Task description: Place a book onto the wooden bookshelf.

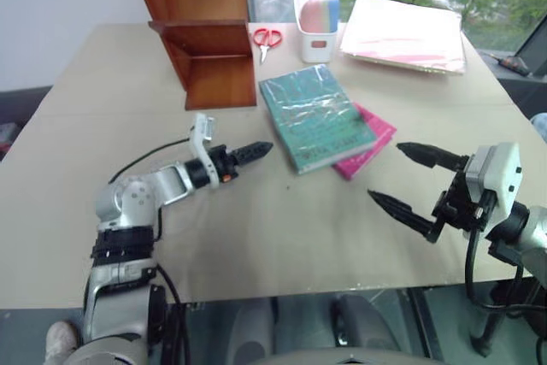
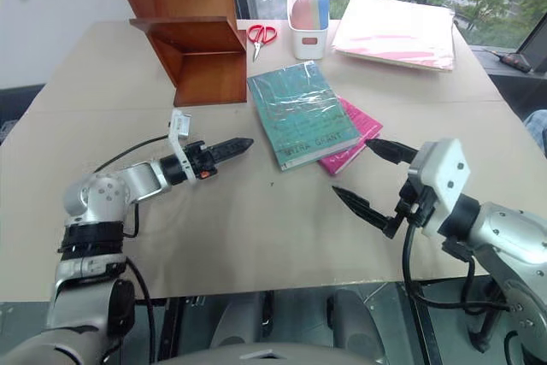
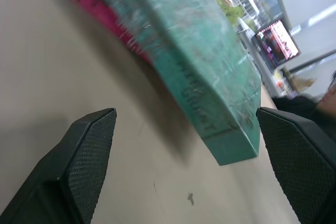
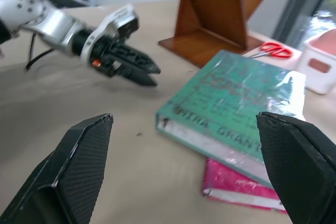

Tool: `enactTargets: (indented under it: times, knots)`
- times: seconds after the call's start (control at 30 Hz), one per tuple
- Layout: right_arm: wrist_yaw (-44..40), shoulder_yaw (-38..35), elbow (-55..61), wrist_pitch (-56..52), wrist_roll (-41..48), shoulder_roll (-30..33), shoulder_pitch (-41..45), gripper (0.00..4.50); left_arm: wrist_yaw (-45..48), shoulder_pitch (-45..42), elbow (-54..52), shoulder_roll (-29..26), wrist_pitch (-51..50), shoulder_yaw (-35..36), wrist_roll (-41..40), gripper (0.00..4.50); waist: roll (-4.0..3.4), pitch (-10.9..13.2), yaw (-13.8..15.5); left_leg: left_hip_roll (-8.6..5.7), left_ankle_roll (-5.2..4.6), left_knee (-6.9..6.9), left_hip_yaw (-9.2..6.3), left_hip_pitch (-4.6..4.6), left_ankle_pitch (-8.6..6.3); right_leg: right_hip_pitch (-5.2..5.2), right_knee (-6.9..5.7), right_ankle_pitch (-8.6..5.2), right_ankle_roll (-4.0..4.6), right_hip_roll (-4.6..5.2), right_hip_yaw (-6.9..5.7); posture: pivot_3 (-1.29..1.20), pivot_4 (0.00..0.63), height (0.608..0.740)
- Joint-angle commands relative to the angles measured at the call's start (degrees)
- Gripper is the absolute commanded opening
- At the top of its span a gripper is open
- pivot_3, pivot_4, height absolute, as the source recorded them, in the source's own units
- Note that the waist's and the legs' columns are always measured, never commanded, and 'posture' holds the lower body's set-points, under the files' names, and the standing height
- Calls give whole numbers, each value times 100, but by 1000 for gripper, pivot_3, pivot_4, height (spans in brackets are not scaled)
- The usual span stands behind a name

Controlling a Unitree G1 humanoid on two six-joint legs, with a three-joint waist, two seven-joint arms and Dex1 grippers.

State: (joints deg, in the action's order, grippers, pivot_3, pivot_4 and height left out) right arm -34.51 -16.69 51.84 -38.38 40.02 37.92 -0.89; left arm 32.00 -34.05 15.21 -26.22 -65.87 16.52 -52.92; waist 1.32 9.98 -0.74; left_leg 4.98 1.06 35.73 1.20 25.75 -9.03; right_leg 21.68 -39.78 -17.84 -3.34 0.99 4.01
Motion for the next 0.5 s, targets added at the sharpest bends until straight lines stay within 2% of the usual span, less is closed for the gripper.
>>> enactTargets:
  times: [0.03, 0.23, 0.5]
  knots:
    - [228, 117, 247, 170, -133, 2, 2, 4488, -291, -521, 562, 255, -357, 333, -195, 4500, 2, 1, 11, -2, 0, 0, -2, 4, 0, 0, 1, 0, 0, 1, -2, 0, 150, 740]
    - [364, 293, 237, 248, -172, 28, 57, 4488, -690, -1114, 1476, 772, -550, 762, -239, 4500, 3, 1, -2, -6, 0, -7, -4, 10, -1, 1, 6, 0, 0, 2, -3, 0, 150, 740]
    - [322, 365, 127, 468, -391, 53, -52, 4488, -823, -1742, 2714, 1022, -174, 1115, -35, 4500, 4, 2, -4, -8, 0, -9, -8, 9, -1, 2, 6, 0, 0, 3, -7, 0, 150, 740]
